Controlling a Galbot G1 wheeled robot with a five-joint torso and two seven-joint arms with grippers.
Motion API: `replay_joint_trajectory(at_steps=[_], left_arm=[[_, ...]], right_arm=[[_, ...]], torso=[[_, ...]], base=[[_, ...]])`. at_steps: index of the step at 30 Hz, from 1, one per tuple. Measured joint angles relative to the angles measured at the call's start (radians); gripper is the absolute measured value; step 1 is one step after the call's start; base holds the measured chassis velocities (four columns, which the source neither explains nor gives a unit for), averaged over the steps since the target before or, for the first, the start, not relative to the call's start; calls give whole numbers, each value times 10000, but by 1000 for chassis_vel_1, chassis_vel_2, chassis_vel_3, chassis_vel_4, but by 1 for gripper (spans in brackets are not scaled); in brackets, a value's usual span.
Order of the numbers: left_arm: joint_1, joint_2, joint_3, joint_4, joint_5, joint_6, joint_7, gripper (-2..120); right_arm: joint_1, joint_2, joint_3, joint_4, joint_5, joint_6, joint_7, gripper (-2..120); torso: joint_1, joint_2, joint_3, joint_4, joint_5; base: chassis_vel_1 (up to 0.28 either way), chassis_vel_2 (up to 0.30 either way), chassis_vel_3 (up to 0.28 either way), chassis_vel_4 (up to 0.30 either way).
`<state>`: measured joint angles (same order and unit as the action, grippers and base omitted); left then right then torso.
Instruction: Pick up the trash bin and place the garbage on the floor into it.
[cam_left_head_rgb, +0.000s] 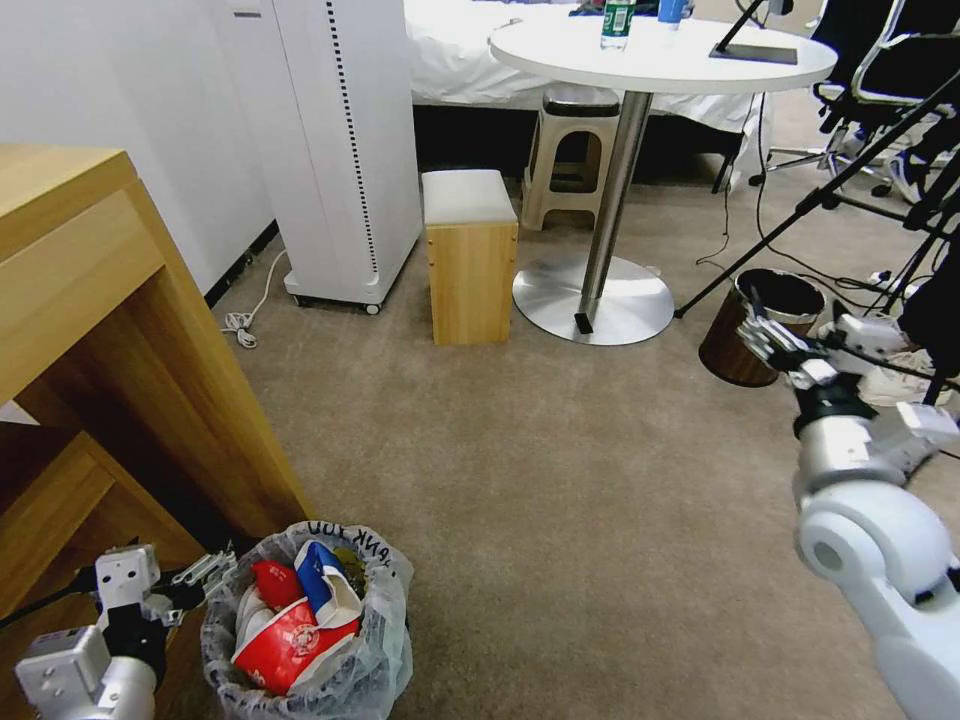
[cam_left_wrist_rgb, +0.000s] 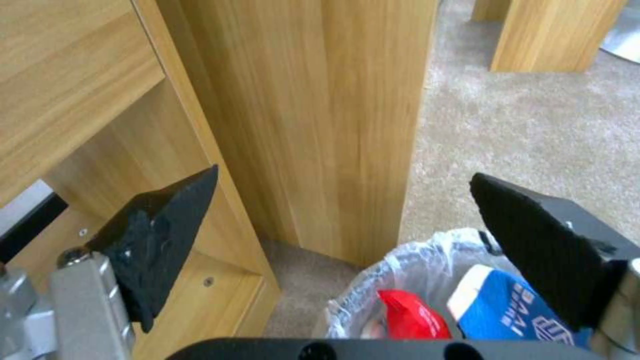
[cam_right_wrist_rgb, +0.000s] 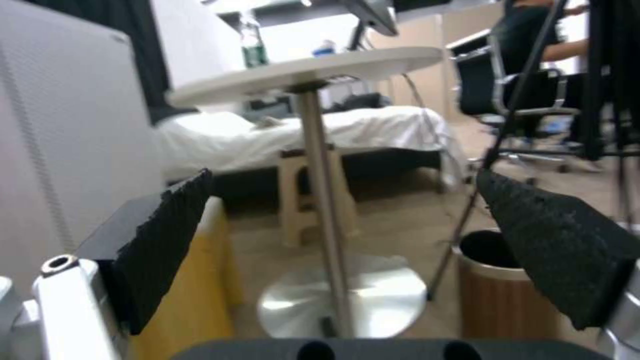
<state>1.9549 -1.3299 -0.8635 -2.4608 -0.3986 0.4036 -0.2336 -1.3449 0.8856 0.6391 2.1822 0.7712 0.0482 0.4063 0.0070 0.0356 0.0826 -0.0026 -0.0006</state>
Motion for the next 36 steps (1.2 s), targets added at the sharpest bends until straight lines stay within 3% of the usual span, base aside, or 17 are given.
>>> replay_joint_trajectory(at_steps=[6,13,20,27,36], left_arm=[[402,112,47,-401,-62,244,-134,100],[658,127,124,-423,-34,276,-128,100],[680,271,179,-420,-57,268,-113,99],[554,398,249,-410,-131,171,-12,99],[389,696,469,-383,-101,120,56,98]], right_arm=[[-817,464,-136,39,-98,384,-1152,100],[-1054,710,-645,-914,-1098,38,-1416,100],[-1300,1197,-1074,-2143,-2125,299,-1215,100],[-1376,1740,-809,-1499,-2331,291,-1102,100],[-1705,1840,-418,-396,-2362,-100,-1096,100]], torso=[[0,1,0,1,0],[0,0,0,2,-1],[0,0,1,0,2],[0,0,1,2,1],[0,0,1,1,-2]], base=[[0,0,0,0],[0,0,0,0],[0,0,0,0],[0,0,0,0],[0,0,0,0]])
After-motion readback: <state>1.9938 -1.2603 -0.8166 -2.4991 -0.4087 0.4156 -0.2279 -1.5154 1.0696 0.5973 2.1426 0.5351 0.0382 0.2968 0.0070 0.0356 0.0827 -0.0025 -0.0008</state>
